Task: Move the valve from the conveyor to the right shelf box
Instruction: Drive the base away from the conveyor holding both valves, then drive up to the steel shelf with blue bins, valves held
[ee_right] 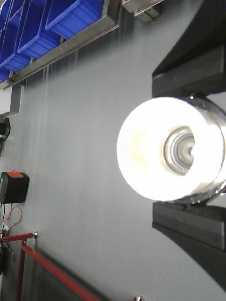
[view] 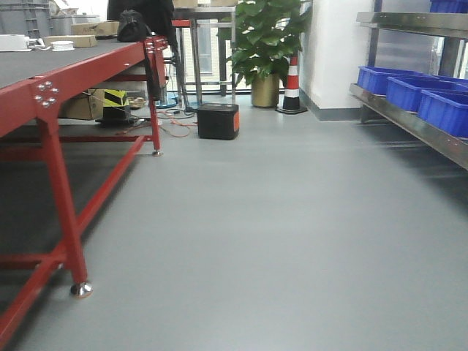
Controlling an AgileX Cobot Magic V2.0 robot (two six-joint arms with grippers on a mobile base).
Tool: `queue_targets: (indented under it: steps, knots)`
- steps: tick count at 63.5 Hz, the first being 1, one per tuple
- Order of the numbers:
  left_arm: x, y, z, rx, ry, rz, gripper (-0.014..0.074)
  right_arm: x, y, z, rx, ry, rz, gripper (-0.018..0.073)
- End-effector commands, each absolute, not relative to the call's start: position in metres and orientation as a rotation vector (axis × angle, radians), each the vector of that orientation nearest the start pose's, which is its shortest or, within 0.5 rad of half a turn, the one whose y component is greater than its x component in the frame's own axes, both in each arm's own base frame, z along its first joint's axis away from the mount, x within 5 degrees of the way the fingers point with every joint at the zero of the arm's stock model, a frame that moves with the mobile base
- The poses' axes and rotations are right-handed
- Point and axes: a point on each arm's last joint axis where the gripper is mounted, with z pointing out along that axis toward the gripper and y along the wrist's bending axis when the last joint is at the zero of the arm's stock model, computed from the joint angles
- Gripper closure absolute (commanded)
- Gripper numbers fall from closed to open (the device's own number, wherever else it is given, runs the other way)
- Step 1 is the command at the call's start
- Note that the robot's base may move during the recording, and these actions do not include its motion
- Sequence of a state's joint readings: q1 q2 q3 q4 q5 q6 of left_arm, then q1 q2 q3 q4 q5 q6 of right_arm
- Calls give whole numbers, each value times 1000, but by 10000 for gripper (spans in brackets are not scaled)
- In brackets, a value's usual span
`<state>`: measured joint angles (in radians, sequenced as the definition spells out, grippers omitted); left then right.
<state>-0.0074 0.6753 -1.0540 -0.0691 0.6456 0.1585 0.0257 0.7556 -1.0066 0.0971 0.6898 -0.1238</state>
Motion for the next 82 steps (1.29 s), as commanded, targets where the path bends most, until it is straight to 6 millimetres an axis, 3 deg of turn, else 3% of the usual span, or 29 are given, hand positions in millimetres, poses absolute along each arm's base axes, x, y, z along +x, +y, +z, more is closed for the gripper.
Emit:
queue_targets:
  steps: [1, 82]
  knots:
    - [106, -5, 453, 120, 1676, 24, 708, 133, 8, 432, -110, 1809, 25, 713]
    - [106, -5, 453, 120, 1676, 24, 708, 133, 8, 432, -110, 1809, 25, 713]
